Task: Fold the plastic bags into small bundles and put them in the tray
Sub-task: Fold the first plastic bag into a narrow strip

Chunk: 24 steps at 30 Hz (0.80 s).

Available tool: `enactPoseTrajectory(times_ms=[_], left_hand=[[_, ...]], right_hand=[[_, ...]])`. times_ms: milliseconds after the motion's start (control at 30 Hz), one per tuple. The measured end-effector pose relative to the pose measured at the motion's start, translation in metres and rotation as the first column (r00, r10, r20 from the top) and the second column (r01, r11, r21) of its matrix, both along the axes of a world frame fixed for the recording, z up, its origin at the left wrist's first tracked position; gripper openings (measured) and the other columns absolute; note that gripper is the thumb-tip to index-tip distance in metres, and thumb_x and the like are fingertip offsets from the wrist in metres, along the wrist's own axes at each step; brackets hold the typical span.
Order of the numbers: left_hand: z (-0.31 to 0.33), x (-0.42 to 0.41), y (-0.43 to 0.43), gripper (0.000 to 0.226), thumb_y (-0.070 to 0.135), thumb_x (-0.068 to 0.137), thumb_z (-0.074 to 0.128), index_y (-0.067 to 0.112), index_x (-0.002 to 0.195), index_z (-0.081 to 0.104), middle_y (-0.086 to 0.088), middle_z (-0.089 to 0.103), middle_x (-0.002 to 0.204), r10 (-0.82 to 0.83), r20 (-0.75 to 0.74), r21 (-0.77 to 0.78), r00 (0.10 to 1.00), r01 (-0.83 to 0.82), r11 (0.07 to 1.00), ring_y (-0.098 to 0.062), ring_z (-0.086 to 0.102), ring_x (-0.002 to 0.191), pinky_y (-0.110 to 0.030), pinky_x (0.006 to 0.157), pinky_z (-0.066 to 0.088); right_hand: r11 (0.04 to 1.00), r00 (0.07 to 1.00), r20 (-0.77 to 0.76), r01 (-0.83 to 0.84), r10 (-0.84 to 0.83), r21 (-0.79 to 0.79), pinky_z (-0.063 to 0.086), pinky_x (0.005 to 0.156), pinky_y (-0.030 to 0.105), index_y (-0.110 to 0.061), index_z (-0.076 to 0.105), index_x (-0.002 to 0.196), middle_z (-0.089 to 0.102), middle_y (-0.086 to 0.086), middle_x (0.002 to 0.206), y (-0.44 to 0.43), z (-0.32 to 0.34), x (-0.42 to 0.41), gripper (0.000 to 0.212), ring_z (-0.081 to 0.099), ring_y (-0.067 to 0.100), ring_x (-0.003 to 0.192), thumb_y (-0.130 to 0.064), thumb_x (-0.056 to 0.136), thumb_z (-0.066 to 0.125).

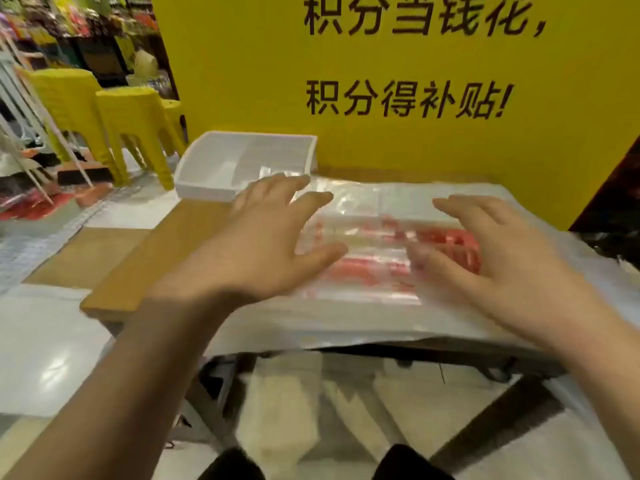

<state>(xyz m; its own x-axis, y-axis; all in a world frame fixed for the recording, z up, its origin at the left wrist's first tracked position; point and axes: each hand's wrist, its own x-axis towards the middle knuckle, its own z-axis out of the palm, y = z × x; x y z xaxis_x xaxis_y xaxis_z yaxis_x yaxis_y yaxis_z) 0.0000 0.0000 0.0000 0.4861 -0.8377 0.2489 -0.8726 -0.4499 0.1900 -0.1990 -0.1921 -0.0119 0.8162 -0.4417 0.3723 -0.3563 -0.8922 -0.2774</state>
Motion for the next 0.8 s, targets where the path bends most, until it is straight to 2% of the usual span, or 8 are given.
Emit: enactPoseTrajectory(times_ms=[100,133,200,333,467,633,700,800], left_hand=[[-0.013,-0.024,0.03,0.067,0.076,0.085,0.037,0.046,0.145,0.041,0.012,0.035,0.156,-0.091,-0.076,0.003,0.993,0.092,0.996,-0.01,0.023,0.146,-0.046,0.123,0.01],[-0.014,-0.028,0.041,0.064,0.078,0.086,0.038,0.047,0.141,0.046,0.017,0.042,0.15,-0.115,-0.138,-0.028,0.984,0.112,0.993,-0.006,0.031,0.141,-0.049,0.122,0.015],[-0.012,-0.033,0.053,0.06,0.079,0.086,0.045,0.045,0.136,0.053,0.024,0.049,0.14,-0.138,-0.229,-0.016,0.964,0.138,0.99,0.001,0.042,0.13,-0.043,0.118,0.028],[-0.01,-0.033,0.062,0.059,0.068,0.088,0.053,0.041,0.141,0.05,0.02,0.045,0.147,-0.171,-0.222,0.102,0.96,0.197,0.975,0.002,0.039,0.133,-0.018,0.109,0.029],[-0.012,-0.034,0.071,0.06,0.069,0.09,0.047,0.041,0.143,0.048,0.022,0.047,0.146,-0.136,-0.239,0.113,0.961,0.166,0.98,0.003,0.042,0.13,-0.016,0.103,0.033],[-0.002,-0.035,0.067,0.04,0.058,0.098,0.04,0.041,0.129,0.059,0.027,0.059,0.124,-0.087,-0.249,0.114,0.964,0.119,0.986,0.011,0.052,0.104,-0.008,0.083,0.038],[0.002,-0.033,0.066,0.04,0.061,0.097,0.035,0.045,0.124,0.059,0.027,0.062,0.118,-0.072,-0.241,0.149,0.968,0.11,0.983,0.011,0.054,0.097,-0.01,0.08,0.039],[0.011,-0.023,0.062,0.046,0.067,0.092,0.031,0.052,0.132,0.049,0.028,0.058,0.12,-0.018,-0.25,0.184,0.968,0.066,0.981,0.008,0.054,0.103,-0.014,0.083,0.04]], right_hand=[[0.996,0.996,0.002,-0.091,0.091,-0.011,0.044,0.095,0.033,-0.027,0.057,0.135,0.06,-0.008,0.128,0.019,-0.009,-0.03,0.053,0.053,0.012,0.119,-0.06,0.094,0.048],[0.993,0.993,-0.035,-0.114,0.114,0.023,0.041,0.097,0.029,-0.03,0.058,0.135,0.058,-0.013,0.13,0.025,-0.007,-0.04,0.053,0.051,0.009,0.122,-0.061,0.093,0.048],[0.993,0.984,-0.139,-0.113,0.115,0.027,0.034,0.105,0.023,-0.038,0.051,0.139,0.047,-0.023,0.138,0.031,-0.003,-0.052,0.06,0.041,0.003,0.132,-0.071,0.089,0.044],[0.992,0.949,-0.294,-0.098,0.117,0.078,0.031,0.116,0.03,-0.045,0.042,0.144,0.039,-0.02,0.15,0.027,-0.001,-0.062,0.074,0.033,0.004,0.141,-0.086,0.083,0.035],[0.988,0.935,-0.319,-0.145,0.157,0.061,0.033,0.114,0.029,-0.044,0.043,0.145,0.042,-0.022,0.149,0.025,-0.007,-0.066,0.07,0.036,0.002,0.139,-0.082,0.087,0.03],[0.976,0.9,-0.376,-0.195,0.219,0.102,0.032,0.115,0.028,-0.042,0.037,0.149,0.039,-0.021,0.151,0.014,-0.006,-0.058,0.069,0.035,0.001,0.139,-0.077,0.091,0.023],[0.967,0.883,-0.395,-0.239,0.254,0.087,0.037,0.11,0.027,-0.041,0.042,0.146,0.045,-0.022,0.145,0.01,-0.004,-0.051,0.062,0.042,0.001,0.132,-0.071,0.095,0.022],[0.958,0.88,-0.38,-0.249,0.284,0.139,0.045,0.095,0.026,-0.038,0.059,0.121,0.063,-0.022,0.116,0.001,0.006,-0.041,0.053,0.057,0.001,0.106,-0.066,0.096,0.021]])
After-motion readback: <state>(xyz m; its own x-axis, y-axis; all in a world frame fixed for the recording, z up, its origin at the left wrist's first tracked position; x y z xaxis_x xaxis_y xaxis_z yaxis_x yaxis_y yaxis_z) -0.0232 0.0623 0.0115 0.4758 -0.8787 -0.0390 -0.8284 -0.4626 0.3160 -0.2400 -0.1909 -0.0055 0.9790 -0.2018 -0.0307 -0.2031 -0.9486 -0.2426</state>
